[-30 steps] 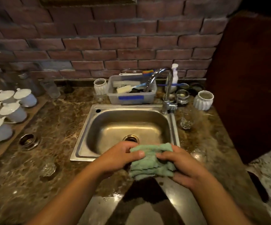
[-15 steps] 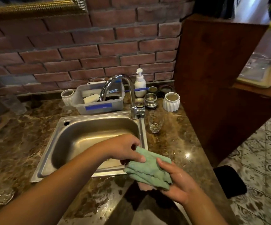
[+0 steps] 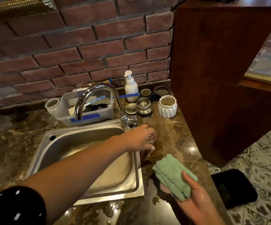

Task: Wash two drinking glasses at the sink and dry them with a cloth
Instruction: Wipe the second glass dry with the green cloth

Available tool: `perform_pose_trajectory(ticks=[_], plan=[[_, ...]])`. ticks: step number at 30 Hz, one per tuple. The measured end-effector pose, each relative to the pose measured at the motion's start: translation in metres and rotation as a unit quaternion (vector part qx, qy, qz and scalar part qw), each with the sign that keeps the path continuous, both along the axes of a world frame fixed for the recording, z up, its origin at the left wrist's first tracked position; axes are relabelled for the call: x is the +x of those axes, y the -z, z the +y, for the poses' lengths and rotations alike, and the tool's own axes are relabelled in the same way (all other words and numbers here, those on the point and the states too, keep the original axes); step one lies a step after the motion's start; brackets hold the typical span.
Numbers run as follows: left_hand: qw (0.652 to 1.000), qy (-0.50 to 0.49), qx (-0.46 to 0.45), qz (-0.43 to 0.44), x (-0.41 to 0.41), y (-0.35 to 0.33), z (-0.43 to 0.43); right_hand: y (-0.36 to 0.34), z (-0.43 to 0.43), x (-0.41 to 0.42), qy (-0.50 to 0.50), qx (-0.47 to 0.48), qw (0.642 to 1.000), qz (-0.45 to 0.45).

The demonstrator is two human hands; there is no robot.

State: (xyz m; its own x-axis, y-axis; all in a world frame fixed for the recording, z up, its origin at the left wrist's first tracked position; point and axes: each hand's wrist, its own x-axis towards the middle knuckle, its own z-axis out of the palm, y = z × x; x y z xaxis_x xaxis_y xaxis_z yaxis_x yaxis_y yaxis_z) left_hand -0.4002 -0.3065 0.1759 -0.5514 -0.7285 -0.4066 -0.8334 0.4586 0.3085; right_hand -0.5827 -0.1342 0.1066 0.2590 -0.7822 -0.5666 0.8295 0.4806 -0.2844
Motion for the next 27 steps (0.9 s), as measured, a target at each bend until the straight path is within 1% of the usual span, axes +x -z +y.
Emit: perform_pose_trajectory(ticks=[2,4,6,8,10,13,16,19,23,27], plan=[[1.000,-0.012,-0.029,0.000,-0.003,0.013,-0.014,0.008,-0.008,-0.010,0.033,0.017,0.999,-0.004],[0.999,0.008,-0.046,-0.027,-0.005,0.025,-0.026,0.012,-0.015,-0.017,0.056,0.040,0.998,0.000],[0.996,0.041,-0.040,-0.067,-0.009,0.034,-0.036,0.014,-0.021,-0.020,0.075,0.069,0.995,0.011],[0.992,0.063,-0.037,-0.106,-0.015,0.042,-0.046,0.017,-0.028,-0.022,0.072,0.085,0.994,0.023],[0.990,0.068,-0.034,-0.121,-0.021,0.049,-0.054,0.019,-0.034,-0.023,0.057,0.088,0.994,0.035],[0.992,0.055,-0.027,-0.106,-0.023,0.057,-0.060,0.015,-0.044,-0.021,0.047,0.106,0.992,0.053],[0.992,0.062,-0.039,-0.103,-0.021,0.061,-0.060,0.012,-0.051,-0.019,0.033,0.112,0.990,0.074],[0.994,0.058,-0.039,-0.090,-0.019,0.058,-0.059,0.006,-0.057,-0.018,0.046,0.114,0.989,0.077],[0.999,-0.029,-0.014,-0.012,-0.016,0.037,-0.055,-0.012,-0.054,-0.012,0.055,0.066,0.989,0.123],[0.996,-0.063,-0.005,0.057,-0.002,-0.008,-0.035,-0.043,-0.045,0.006,0.111,0.008,0.977,0.184]])
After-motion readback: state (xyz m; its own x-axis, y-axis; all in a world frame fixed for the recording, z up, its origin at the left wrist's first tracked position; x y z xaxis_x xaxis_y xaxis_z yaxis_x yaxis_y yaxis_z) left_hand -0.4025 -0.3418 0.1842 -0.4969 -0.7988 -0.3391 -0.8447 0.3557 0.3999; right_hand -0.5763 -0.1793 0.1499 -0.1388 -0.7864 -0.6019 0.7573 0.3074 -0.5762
